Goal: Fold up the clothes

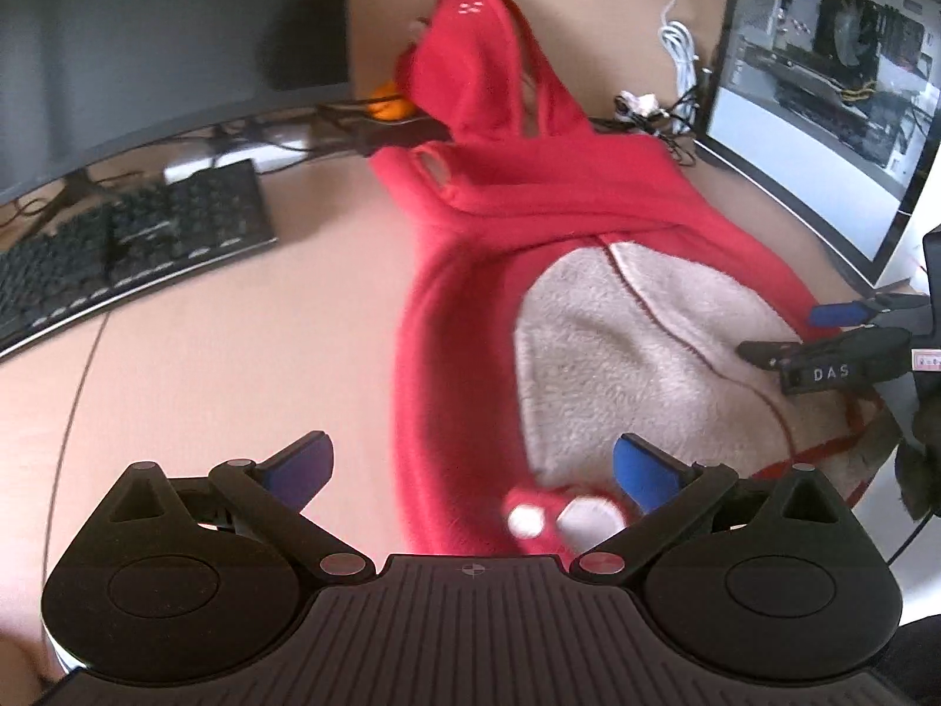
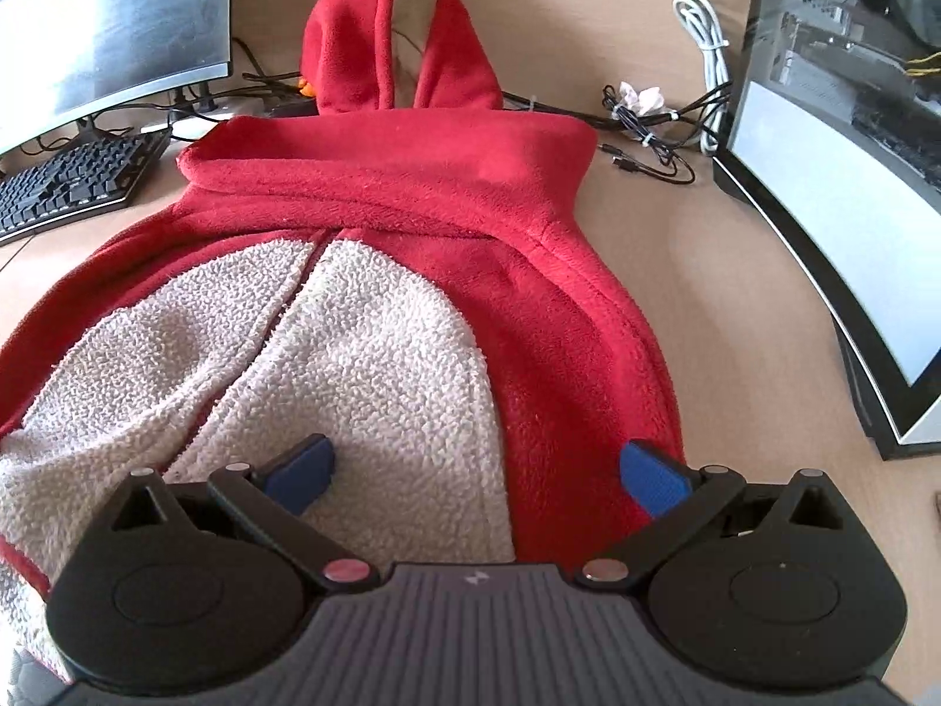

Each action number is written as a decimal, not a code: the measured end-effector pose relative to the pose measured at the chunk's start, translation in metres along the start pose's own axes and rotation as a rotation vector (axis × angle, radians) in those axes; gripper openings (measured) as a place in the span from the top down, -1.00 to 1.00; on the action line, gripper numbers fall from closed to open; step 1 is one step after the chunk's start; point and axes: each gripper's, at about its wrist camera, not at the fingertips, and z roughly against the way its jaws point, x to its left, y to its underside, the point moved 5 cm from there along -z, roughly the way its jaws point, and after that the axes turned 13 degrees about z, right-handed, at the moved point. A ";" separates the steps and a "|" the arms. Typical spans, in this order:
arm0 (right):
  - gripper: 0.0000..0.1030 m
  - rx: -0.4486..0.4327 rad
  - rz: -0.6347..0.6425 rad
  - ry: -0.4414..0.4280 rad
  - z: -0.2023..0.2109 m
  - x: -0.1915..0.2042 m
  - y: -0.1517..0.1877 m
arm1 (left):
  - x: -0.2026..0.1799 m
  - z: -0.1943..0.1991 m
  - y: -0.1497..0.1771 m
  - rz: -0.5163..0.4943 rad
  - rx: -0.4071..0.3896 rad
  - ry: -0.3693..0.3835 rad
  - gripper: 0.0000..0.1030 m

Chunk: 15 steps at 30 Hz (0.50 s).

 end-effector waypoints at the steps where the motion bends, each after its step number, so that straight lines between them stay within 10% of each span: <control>1: -1.00 0.007 -0.001 -0.003 0.000 -0.001 0.000 | 0.002 0.004 0.002 0.001 -0.007 -0.002 -1.00; 8: -1.00 0.091 -0.039 -0.016 0.002 -0.005 -0.014 | 0.001 0.026 0.017 -0.081 -0.041 0.020 -1.00; 15: -1.00 -0.126 0.002 0.145 0.098 -0.013 0.017 | -0.008 0.032 0.048 -0.271 0.002 0.030 -1.00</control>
